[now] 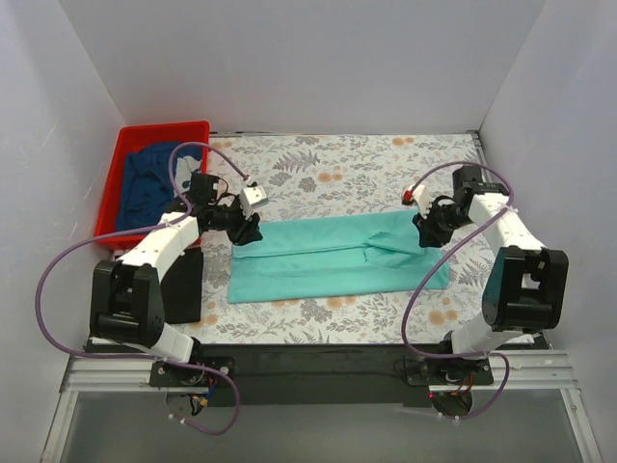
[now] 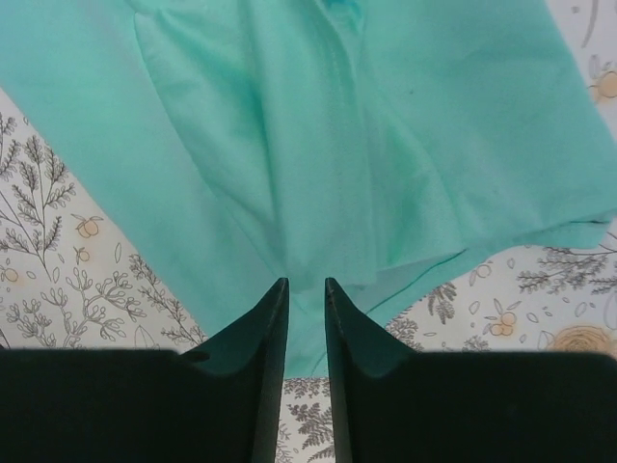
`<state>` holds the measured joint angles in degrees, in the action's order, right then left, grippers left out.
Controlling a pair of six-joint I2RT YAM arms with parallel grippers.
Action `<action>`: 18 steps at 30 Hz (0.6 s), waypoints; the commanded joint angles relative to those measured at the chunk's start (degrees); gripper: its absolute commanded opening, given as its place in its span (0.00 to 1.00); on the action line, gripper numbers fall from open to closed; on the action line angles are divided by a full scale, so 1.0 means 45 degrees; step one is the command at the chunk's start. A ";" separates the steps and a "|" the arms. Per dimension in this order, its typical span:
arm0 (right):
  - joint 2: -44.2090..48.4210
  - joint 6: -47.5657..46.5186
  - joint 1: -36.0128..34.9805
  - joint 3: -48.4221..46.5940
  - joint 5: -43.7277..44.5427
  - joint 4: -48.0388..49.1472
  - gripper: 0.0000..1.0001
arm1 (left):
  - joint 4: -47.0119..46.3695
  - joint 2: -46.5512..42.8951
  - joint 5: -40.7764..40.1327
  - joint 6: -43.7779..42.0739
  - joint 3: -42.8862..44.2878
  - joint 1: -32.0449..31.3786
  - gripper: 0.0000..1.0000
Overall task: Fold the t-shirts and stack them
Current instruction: Fold the tshirt
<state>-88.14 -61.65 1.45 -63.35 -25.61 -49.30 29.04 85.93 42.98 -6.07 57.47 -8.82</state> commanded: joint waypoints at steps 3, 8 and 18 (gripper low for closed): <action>-0.1523 0.2619 0.0478 -0.2715 -0.1906 -0.0705 0.44 | -0.0552 0.0045 0.0156 0.0800 0.0412 -0.0928 0.34; -0.3710 0.4909 0.0478 -0.4085 -0.2922 -0.0920 0.61 | -0.1042 0.0396 -0.0137 0.1734 0.0646 -0.1555 0.35; -0.5355 0.5653 0.0361 -0.4809 -0.2806 -0.0920 0.63 | -0.1374 0.0671 -0.0235 0.2363 0.0744 -0.1693 0.35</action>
<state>-111.87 -37.95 3.44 -82.74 -36.84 -51.70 24.10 89.80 42.09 3.51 59.75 -16.51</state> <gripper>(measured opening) 0.623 0.352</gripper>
